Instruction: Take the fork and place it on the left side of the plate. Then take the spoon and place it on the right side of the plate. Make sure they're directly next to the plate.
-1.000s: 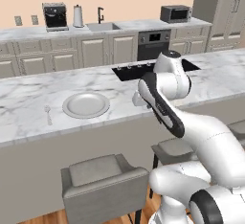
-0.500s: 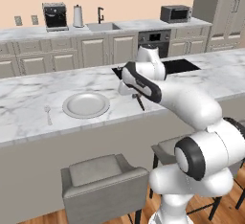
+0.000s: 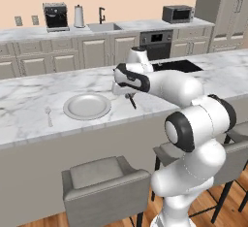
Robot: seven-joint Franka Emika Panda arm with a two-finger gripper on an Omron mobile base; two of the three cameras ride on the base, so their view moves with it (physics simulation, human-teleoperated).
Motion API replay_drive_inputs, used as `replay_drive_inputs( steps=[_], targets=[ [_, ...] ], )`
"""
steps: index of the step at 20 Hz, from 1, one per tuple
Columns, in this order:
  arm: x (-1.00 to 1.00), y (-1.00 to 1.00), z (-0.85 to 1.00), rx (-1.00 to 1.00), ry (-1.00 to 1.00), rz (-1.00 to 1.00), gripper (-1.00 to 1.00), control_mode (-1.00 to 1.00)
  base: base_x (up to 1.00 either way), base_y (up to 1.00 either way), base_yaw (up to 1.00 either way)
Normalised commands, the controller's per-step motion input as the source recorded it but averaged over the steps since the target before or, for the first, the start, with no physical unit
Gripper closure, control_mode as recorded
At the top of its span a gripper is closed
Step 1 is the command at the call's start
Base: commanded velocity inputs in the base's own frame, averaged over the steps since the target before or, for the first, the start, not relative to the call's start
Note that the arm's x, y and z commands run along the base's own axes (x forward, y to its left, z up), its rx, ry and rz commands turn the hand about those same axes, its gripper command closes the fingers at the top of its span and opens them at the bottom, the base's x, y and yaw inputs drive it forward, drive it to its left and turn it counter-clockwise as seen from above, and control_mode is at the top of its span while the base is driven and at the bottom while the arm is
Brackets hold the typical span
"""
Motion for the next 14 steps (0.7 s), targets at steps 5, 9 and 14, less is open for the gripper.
replay_drive_inputs(
  steps=[5, 9, 14],
  targets=[
    [0.41, 0.12, -0.31, 0.00, 0.00, 0.00, 1.00, -1.00, 0.00, 0.00, 0.00],
    [0.22, 0.05, -0.36, 0.00, 0.00, -0.01, 1.00, -1.00, 0.00, 0.00, 0.00],
    [0.21, 0.06, -0.27, 0.00, 0.00, -0.02, 1.00, -1.00, 0.00, 0.00, 0.00]
  ],
)
